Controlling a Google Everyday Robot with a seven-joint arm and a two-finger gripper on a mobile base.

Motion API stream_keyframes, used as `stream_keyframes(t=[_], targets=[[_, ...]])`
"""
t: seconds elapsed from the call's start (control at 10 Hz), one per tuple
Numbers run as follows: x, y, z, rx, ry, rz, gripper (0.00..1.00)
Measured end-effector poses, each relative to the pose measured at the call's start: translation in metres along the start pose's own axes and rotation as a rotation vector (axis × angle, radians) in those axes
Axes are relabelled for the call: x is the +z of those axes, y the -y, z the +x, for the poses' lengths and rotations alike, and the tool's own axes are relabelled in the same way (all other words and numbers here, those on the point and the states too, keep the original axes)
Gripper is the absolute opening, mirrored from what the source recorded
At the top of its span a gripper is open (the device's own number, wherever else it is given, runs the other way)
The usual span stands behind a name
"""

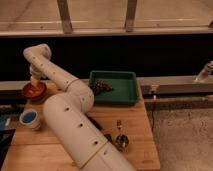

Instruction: Stack bowls into tray

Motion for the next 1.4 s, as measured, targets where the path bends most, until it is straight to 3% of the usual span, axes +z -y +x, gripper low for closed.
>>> stream_keyframes(t=[1.4], targets=[[0.0023, -0.003, -0.0008, -0.006, -0.007, -0.01, 0.54]])
